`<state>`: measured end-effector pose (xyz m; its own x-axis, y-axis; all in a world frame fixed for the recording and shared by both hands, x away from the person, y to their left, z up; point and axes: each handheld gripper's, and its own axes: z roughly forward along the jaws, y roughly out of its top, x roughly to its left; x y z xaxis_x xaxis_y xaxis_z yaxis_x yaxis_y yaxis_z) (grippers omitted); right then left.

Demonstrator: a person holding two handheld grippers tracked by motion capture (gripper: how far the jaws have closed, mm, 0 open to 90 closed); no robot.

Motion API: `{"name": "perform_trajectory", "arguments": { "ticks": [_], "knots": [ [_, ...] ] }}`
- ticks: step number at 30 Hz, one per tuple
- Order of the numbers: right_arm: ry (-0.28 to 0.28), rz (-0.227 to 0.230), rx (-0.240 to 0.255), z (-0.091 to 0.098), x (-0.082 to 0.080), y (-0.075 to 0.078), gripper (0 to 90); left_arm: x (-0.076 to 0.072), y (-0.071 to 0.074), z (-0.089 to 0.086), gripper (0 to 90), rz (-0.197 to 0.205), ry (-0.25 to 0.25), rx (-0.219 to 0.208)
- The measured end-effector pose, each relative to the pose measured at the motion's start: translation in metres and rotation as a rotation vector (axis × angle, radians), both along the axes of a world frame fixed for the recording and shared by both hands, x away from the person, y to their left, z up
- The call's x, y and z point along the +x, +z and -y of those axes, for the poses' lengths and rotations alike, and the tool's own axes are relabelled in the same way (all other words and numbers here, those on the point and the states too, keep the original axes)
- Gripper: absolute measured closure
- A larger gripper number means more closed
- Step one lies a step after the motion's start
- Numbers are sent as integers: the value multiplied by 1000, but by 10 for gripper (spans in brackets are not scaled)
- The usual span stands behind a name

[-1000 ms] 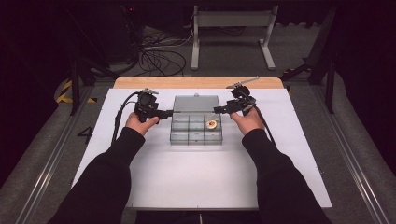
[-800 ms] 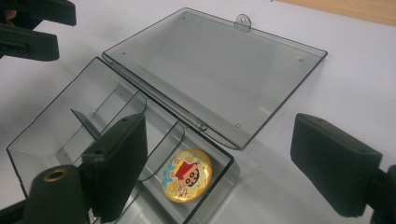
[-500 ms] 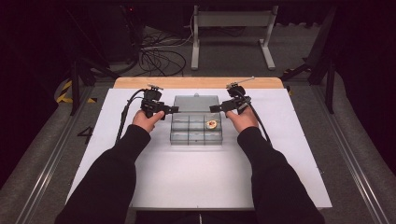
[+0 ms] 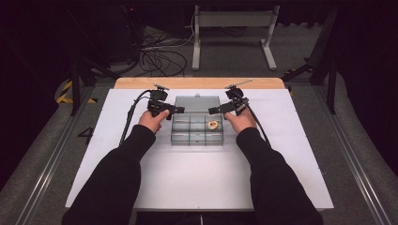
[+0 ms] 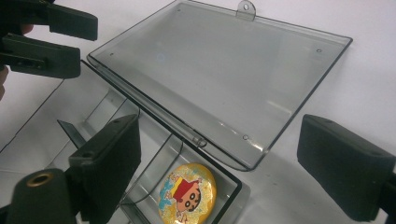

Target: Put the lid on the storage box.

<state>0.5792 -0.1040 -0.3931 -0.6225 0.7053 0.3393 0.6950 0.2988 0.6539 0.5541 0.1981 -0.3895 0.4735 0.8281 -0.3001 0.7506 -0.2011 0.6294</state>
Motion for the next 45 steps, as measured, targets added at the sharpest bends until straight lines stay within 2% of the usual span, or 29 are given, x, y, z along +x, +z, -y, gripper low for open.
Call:
{"name": "perform_trajectory", "arguments": {
  "ticks": [4, 10, 13, 16, 20, 23, 26, 35, 44, 45],
  "knots": [
    [0, -6, 6, -2, 0, -3, 121, 2, -4, 2, 207, -28, 8, -11],
    [-1, -25, 16, -4, 1, -7, 95, 4, -8, 8, 206, -35, 35, -21],
    [-3, -40, 21, -5, 2, -10, 88, 5, -11, 11, 204, -42, 38, -7],
    [-2, -40, 16, -7, 2, -11, 85, 5, -13, 13, 186, -67, 29, -17],
    [-3, -48, 16, -7, 3, -13, 85, 7, -16, 14, 169, -76, 22, -28],
    [-1, -57, 24, -8, 3, -15, 84, 8, -18, 15, 158, -98, 22, -56],
    [6, -62, 30, -9, 3, -17, 78, 9, -20, 16, 156, -106, 9, -60],
    [7, -58, 33, -10, 4, -18, 76, 9, -21, 19, 164, -113, -5, -67],
    [5, -50, 34, -10, 3, -17, 76, 8, -18, 18, 180, -92, -6, -46],
    [6, -45, 35, -10, 3, -16, 76, 8, -18, 18, 185, -92, -1, -54]
  ]
}}
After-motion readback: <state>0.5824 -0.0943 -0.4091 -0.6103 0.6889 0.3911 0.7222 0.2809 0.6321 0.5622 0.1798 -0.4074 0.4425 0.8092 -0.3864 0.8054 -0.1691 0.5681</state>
